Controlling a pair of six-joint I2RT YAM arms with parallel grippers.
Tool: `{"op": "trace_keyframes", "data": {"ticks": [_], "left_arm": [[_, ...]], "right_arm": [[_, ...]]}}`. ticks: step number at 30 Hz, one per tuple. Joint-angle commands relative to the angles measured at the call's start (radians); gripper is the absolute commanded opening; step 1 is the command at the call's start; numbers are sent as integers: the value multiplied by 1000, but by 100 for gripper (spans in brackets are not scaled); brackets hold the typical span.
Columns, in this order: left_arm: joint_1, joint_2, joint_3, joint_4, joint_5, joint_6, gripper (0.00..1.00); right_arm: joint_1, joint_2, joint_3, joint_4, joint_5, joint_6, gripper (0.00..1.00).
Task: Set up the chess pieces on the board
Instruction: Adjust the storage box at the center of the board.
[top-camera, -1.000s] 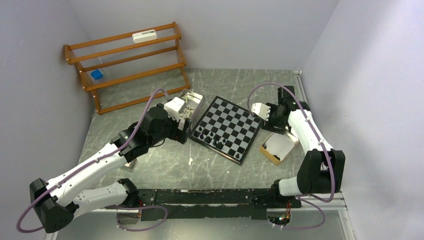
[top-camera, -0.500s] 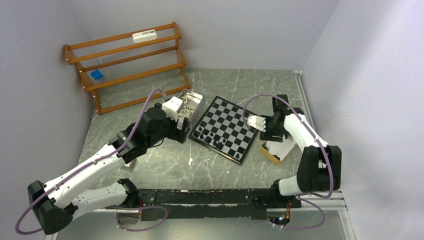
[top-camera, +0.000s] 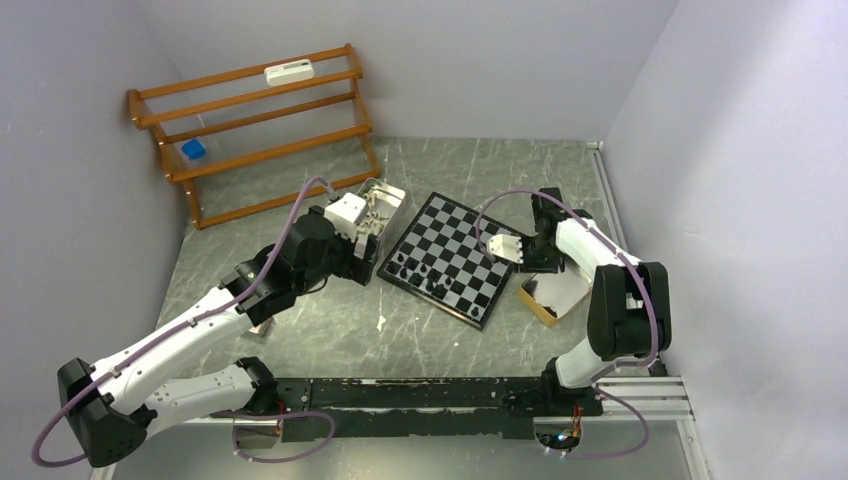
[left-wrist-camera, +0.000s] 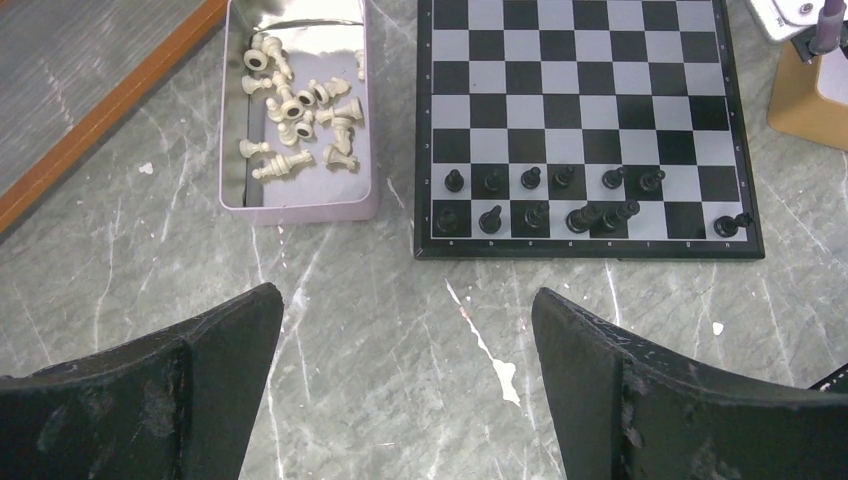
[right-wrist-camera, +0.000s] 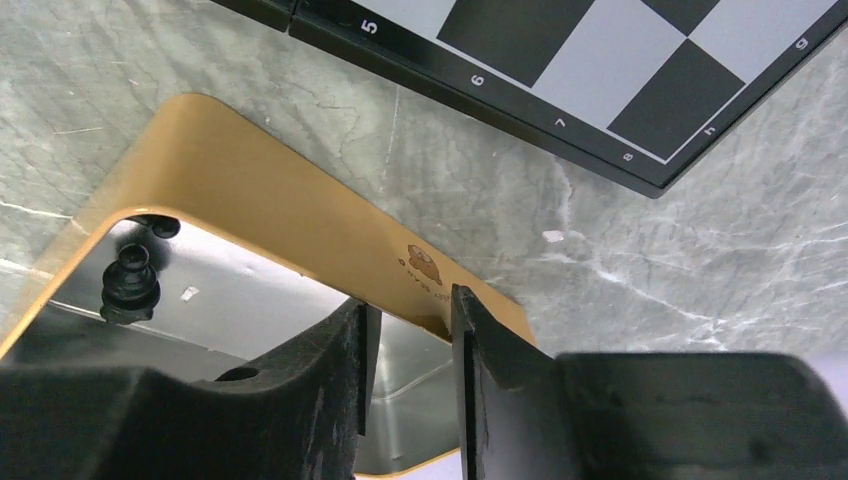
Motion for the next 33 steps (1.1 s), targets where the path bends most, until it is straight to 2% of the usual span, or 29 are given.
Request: {"op": "trace_keyframes", "data": {"ticks": [1,5,8,10,12,22,29,33], "left_arm": [[-7,7,1,-10,-19,15,100],[-9,10,-1,-10,-21,15,100],[-14,8,-1,-12,-24,16,100],[-15,7,-1,-12,-26,16,100],[-19,6,-1,-12,-28,15,100],[-28,-8,-3,-13,-38,17,100],[-42,-22,-4,-11,-39,17,100],[-48,-29,-4,-10,-39,18,100]], "right_arm": [[4,1,12,20,17,-19,34],[-5,-14,-22,49,51,-12,29],[-25,-34,-34,68,55,8,18],[-41,-45,-34,90,50,41,5],[-51,-51,-32,91,53,51,1],[-132,-72,-42,110,122,141,0],[-178,-79,-31,163,122,373,0],[-218,-84,-30,234,111,625,0]]}}
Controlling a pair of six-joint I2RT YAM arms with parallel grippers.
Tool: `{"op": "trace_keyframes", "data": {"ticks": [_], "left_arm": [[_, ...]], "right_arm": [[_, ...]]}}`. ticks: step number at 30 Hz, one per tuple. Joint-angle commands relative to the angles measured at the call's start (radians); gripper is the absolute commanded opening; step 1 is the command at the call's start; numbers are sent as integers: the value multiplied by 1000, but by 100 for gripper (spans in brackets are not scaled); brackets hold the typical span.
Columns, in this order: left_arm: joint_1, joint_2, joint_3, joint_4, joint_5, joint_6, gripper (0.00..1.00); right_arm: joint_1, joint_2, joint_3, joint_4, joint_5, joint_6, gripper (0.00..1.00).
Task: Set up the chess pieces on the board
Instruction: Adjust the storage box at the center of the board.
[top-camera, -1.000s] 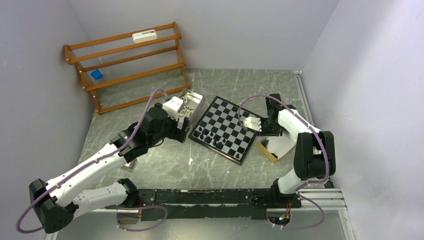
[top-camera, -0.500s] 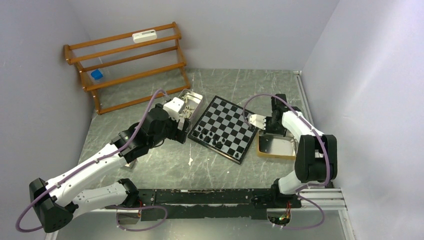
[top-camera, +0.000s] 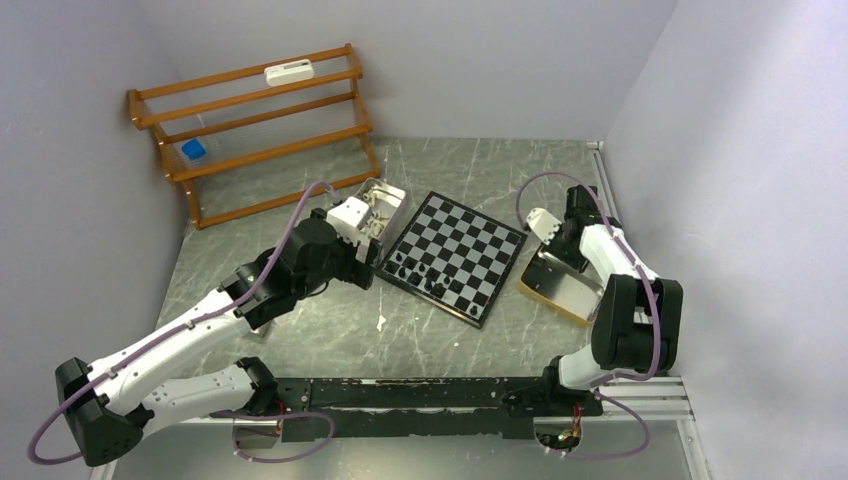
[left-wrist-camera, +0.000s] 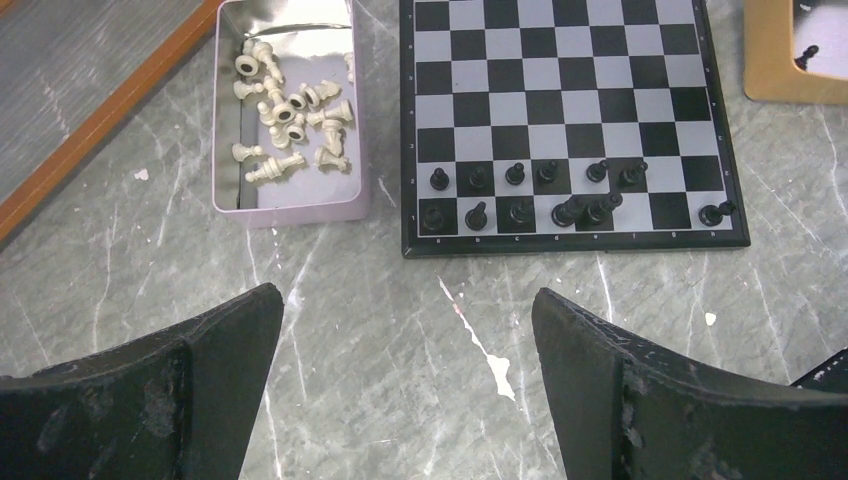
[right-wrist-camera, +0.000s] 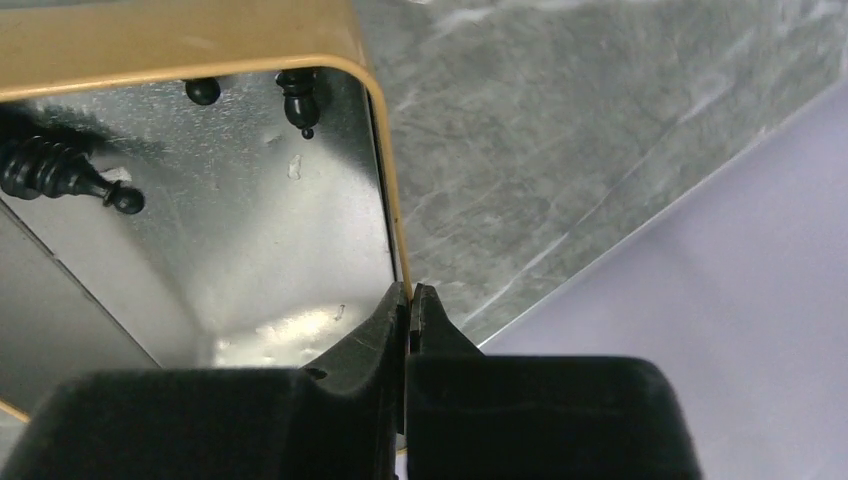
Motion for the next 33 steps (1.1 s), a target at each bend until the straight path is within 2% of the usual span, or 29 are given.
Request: {"op": "trace_keyframes", "data": {"ticks": [1,7,14,25,33], "left_arm": [[-12,-23,-4,-3,-19,15,100],[-18,-35,-3,0,-9,14,100],[-24,-42,-2,4,5,14,100],[-47,-81,-5,3,1,13,100],[-52,-99,-5,7,15,13,100]], "right_arm": [[-48,-26,-1,111,-12,313,0],[-96,-76,-51,168,-49,472,0],[-135,8,-2,136,-6,734,0],[-172,-32,-45,67,35,901,0],[-184,-18,16,22,69,1000,0]]}}
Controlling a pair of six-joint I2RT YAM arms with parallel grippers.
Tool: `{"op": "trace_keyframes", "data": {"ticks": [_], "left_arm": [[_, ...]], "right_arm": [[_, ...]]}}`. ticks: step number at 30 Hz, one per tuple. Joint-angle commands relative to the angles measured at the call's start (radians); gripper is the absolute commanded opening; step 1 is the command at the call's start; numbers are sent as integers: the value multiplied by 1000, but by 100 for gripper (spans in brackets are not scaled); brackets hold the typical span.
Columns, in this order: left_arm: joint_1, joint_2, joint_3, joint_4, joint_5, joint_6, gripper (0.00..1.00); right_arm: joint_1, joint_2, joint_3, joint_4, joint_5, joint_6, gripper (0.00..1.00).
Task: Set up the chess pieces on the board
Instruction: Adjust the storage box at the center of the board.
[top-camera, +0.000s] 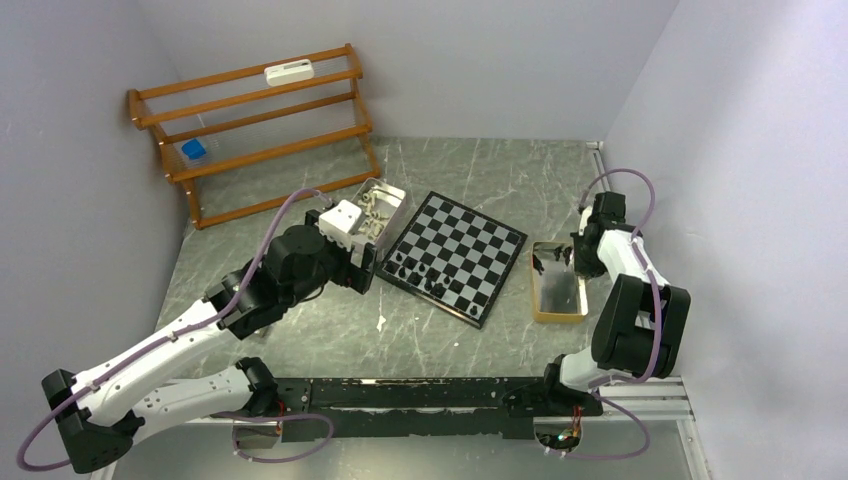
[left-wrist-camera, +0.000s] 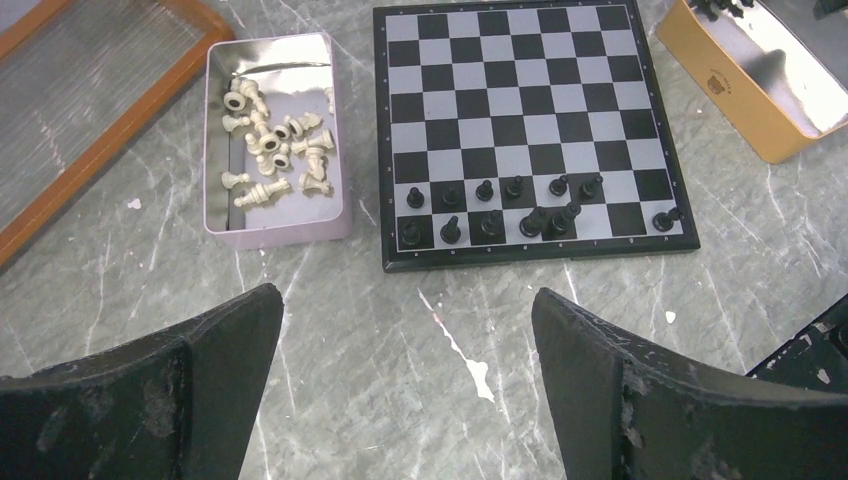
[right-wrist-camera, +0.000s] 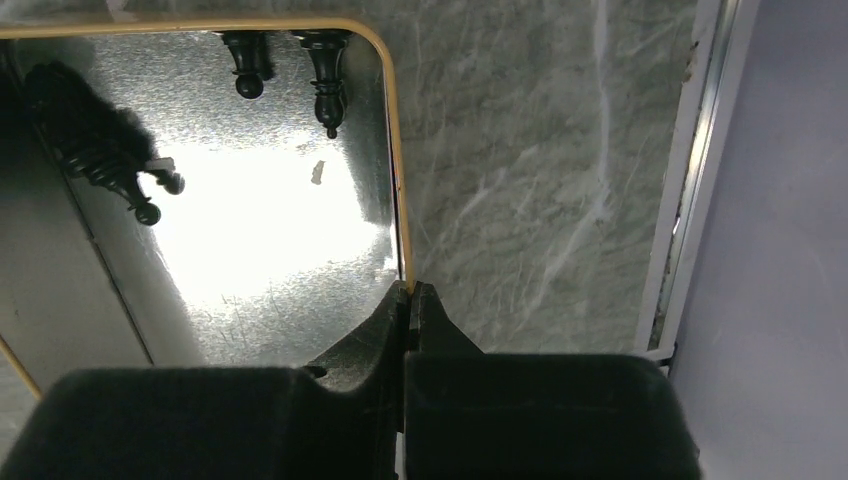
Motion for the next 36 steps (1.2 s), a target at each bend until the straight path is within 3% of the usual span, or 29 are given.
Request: {"op": "trace_keyframes", "data": {"ticks": [1,10,17,21,27,36], "left_arm": [[-9,-20,-5,6,9,10,100],[-9,-25,-2,6,23,8,100],[-10,-40,-2,3,16,8,100],[-11,-43,0,3,13,6,100],[-14,-45,1,1,23,4,100],[-46,-55,4,-3,24,3,100]], "right_arm": [[-11,0,48,-23,13,96,0],[-12,-51,54,-27,56,118,0],[-12,-25,66,-51,-15,98,0],[-13,14,95,-76,0,164,0],[-12,65,199,-186,-138,149,0],[-17,33,187,-245,-108,229,0]]}}
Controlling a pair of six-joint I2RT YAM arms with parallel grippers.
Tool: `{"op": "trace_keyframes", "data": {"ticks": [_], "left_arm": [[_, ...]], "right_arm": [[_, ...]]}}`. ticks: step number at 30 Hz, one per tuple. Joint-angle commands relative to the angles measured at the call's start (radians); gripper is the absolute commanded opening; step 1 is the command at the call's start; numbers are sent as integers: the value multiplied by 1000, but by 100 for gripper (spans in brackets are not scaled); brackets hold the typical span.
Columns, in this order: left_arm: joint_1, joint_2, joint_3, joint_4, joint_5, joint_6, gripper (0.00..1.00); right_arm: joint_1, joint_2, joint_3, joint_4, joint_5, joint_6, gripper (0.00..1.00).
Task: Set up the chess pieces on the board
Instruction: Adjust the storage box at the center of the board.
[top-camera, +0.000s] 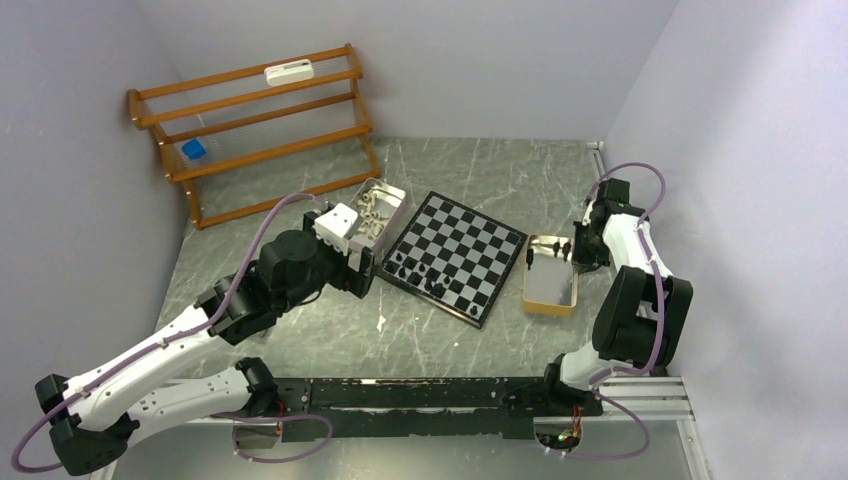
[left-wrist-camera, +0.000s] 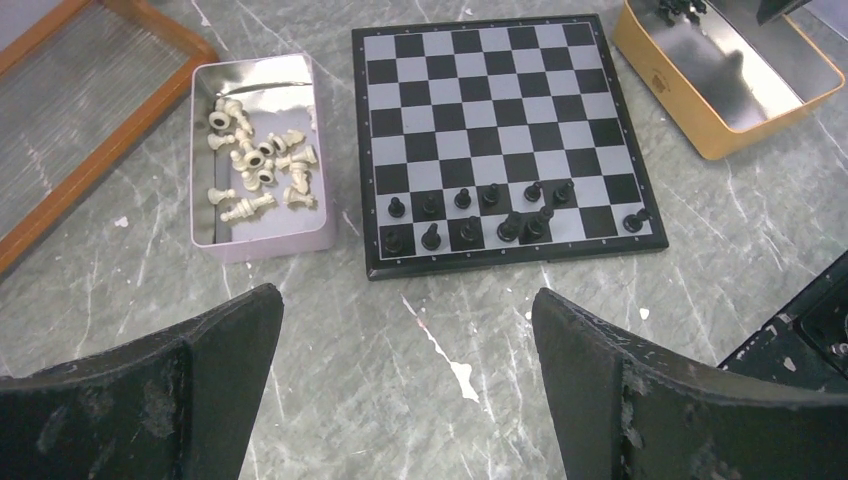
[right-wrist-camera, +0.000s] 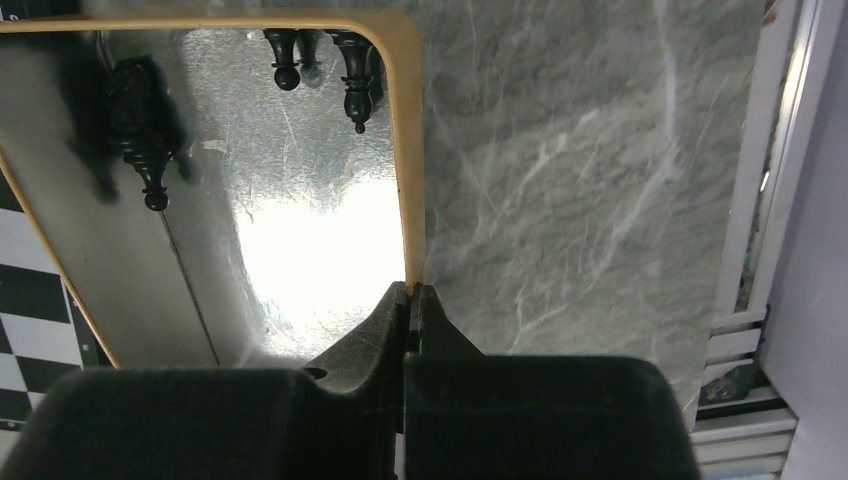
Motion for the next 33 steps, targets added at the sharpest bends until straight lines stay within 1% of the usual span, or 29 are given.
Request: {"op": "trace_keyframes", "data": {"ticks": [1,3,9,15,17,24,28,30,32,33], "left_arm": [[-25,-12,4,-4,13,3,100],[-30,-14,4,-6,10,3,100],[-37,-28,2,-6,-10,5,100],[-42,-30,1,-10,-33,6,100],[-42,-32,1,-10,-36,6,100],[-44,-32,1,-12,-47,6,100],[-46,-35,0,-10,-41,8,100],[-48,-31,-2,-9,-36,6,100],[-49,-27,-1,-11,-35,6,100],[-51,-24,1,-12,-34,6,100]], "right_arm": [[-11,-21,32,-59,-14,58,0],[-11,1,53,-79,24,101,0],[-12,104,127,-162,4,162,0],[-16,90,143,-181,10,168,13],[-19,83,143,-180,11,168,21],[-21,73,166,-207,31,179,30],[-20,41,214,-241,38,198,31],[-21,24,243,-258,82,236,30],[-21,21,279,-276,134,301,26],[-19,19,293,-281,128,333,25]]}}
